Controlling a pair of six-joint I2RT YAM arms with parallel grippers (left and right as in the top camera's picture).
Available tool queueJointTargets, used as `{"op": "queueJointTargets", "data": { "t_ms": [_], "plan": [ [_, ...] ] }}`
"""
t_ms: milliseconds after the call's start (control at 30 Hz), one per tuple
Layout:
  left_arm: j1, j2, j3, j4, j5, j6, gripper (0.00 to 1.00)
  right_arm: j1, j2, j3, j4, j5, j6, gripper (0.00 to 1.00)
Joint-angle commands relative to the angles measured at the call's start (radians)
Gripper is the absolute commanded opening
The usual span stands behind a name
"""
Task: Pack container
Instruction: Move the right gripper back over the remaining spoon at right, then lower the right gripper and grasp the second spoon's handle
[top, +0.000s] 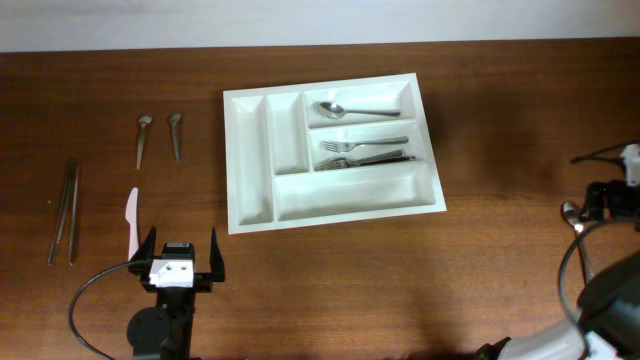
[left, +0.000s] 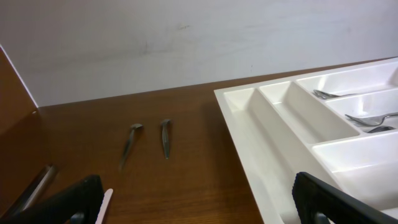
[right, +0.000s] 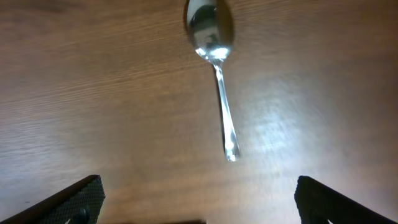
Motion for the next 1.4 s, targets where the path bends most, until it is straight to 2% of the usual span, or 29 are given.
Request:
{"op": "queueJointTargets", "data": {
  "t_ms": [0,200,400,533,900,1133,1367],
  "plan": [
    [-0.004,-0.006,-0.005,0.000,-0.004,0.016,0.99,0.001,-0.164,-0.002,-0.015,0.025,0.044,0.99],
    [-0.004,-0.006,-0.005,0.000,-0.004,0.016,0.99,-0.019,-0.324,-0.163,0.156,0.085,0.014,0.99],
    [-0.004,-0.006,-0.005,0.000,-0.004,0.016,0.99,-0.032,-0.311,-0.401,0.264,0.092,-0.076,0.99],
    [-0.004,-0.006,-0.005,0.000,-0.004,0.016,0.99,-0.046,-0.294,-0.514,0.364,0.104,-0.083,0.99],
    [-0.004,-0.006,-0.005,0.000,-0.004,0.016,0.99,-0.046,-0.261,-0.524,0.445,0.061,-0.087,0.99],
    [-0.004,-0.006,-0.005,0.000,-0.004,0.016,0.99,-0.046,-0.095,-0.455,0.441,-0.016,-0.107,0.99],
    [-0.004,-0.006,-0.005,0.000,-0.004,0.016,0.99,-0.044,0.060,-0.378,0.419,-0.004,-0.116,0.99]
  ]
}}
